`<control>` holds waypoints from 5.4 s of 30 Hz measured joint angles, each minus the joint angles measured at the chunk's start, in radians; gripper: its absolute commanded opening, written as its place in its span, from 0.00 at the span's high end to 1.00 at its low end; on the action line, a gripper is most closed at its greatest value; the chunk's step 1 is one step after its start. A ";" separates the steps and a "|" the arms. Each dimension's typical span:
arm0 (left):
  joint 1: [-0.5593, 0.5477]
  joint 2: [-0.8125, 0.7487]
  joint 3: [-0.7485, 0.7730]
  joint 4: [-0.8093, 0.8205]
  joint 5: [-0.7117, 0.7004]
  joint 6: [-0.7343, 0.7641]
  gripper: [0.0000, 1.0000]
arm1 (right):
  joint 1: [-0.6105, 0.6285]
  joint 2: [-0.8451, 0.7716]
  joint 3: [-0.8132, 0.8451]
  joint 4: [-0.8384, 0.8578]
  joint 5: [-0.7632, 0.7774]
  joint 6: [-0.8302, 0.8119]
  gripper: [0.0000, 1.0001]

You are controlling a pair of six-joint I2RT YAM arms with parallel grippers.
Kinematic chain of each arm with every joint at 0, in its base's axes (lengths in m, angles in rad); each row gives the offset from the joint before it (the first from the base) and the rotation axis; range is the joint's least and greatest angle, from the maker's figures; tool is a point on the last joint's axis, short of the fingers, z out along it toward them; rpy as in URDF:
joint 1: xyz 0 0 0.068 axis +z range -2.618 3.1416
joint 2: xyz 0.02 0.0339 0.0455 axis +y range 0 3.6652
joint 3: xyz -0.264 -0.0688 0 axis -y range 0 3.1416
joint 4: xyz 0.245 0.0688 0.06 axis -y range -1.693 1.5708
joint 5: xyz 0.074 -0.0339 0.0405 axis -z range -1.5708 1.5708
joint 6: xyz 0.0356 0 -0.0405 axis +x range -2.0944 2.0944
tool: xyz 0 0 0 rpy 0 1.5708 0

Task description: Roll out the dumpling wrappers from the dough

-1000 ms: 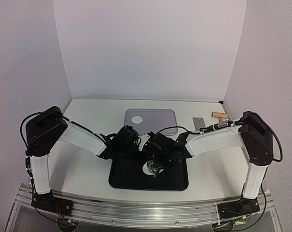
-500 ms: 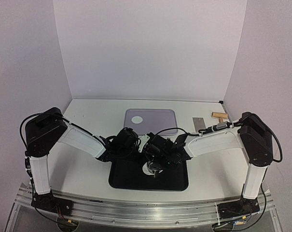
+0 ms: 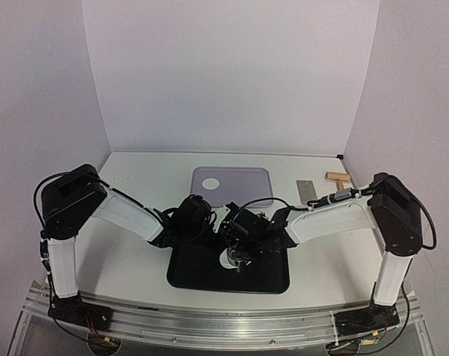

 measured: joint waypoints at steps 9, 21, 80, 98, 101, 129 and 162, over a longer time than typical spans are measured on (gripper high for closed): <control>-0.017 -0.014 -0.011 -0.001 -0.024 -0.032 1.00 | -0.074 0.017 0.059 -0.063 -0.092 -0.154 1.00; 0.016 0.003 -0.009 0.029 0.029 -0.006 1.00 | -0.004 0.023 0.040 -0.044 0.008 -0.056 1.00; 0.025 0.006 -0.023 0.051 0.121 -0.035 1.00 | -0.035 0.009 0.036 -0.051 -0.046 -0.096 1.00; 0.023 0.002 -0.021 0.035 0.144 -0.022 1.00 | -0.035 -0.029 -0.029 0.014 -0.067 -0.081 1.00; 0.026 0.002 -0.019 0.031 0.145 -0.021 1.00 | -0.034 0.018 0.057 -0.084 -0.064 -0.098 1.00; 0.072 -0.007 -0.001 -0.031 0.163 0.019 1.00 | -0.038 0.097 0.189 -0.181 -0.044 -0.142 1.00; 0.040 -0.032 0.012 -0.124 0.141 -0.031 1.00 | -0.045 0.083 0.172 -0.193 -0.135 -0.178 1.00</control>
